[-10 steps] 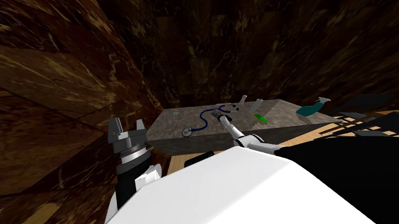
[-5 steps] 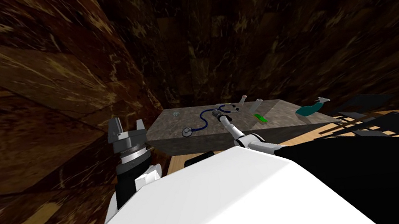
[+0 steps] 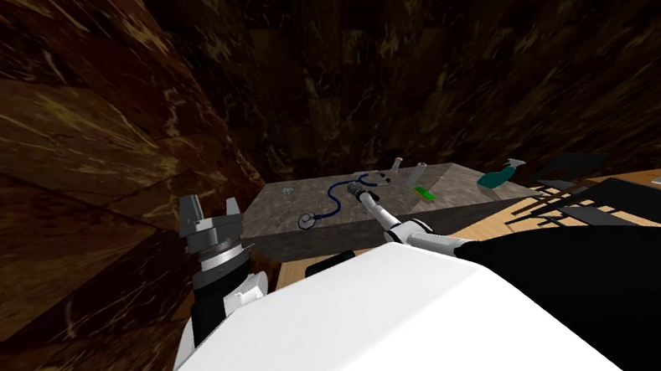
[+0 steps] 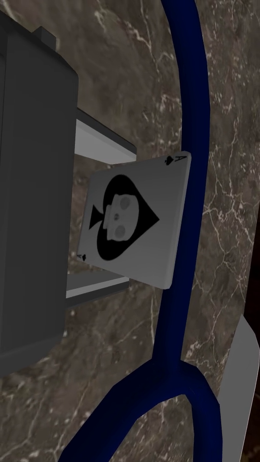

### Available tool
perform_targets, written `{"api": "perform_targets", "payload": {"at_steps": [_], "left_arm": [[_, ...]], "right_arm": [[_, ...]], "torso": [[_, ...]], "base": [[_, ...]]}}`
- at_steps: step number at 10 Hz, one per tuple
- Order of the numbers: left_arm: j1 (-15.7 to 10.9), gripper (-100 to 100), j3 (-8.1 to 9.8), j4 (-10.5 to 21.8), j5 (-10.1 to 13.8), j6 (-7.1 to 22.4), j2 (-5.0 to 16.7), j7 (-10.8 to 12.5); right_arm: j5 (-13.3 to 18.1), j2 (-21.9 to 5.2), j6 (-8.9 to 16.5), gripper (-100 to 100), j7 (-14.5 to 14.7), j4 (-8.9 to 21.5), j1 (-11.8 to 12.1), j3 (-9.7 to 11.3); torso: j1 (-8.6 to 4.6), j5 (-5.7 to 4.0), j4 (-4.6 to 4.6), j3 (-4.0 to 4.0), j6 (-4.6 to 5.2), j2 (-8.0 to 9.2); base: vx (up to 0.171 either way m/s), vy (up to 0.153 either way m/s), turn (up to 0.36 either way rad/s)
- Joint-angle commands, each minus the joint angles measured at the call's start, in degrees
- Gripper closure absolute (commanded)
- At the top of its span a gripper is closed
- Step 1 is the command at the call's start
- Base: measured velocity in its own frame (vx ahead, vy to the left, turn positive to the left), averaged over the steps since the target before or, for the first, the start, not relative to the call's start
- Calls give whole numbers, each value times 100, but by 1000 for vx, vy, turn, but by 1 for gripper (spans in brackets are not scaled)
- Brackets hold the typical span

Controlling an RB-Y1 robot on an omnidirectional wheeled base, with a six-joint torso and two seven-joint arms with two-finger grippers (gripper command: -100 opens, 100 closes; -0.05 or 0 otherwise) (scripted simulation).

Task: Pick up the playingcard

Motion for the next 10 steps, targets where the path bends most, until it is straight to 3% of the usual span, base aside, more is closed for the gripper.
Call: {"api": "perform_targets", "payload": {"at_steps": [1,5,6,8,10], "left_arm": [[0,0,0,0,0,0,0,0],[0,0,0,0,0,0,0,0],[0,0,0,0,0,0,0,0],[0,0,0,0,0,0,0,0],[-1,0,0,0,0,0,0,0]], "right_arm": [[239,108,140,100,15,-76,23,-212],[502,593,173,100,182,62,-235,-142],[502,593,173,100,182,62,-235,-142],[678,916,196,100,294,154,-407,-95],[642,916,196,100,294,154,-407,21]], "torso": [[0,0,0,0,0,0],[-6,0,1,7,1,14],[-8,0,2,8,6,15],[-8,-1,0,5,1,11],[-5,0,2,7,-3,12]], "base": [[11,-5,-2],[4,-30,-176],[11,-26,-99],[13,-39,-224],[3,-17,-30]]}}
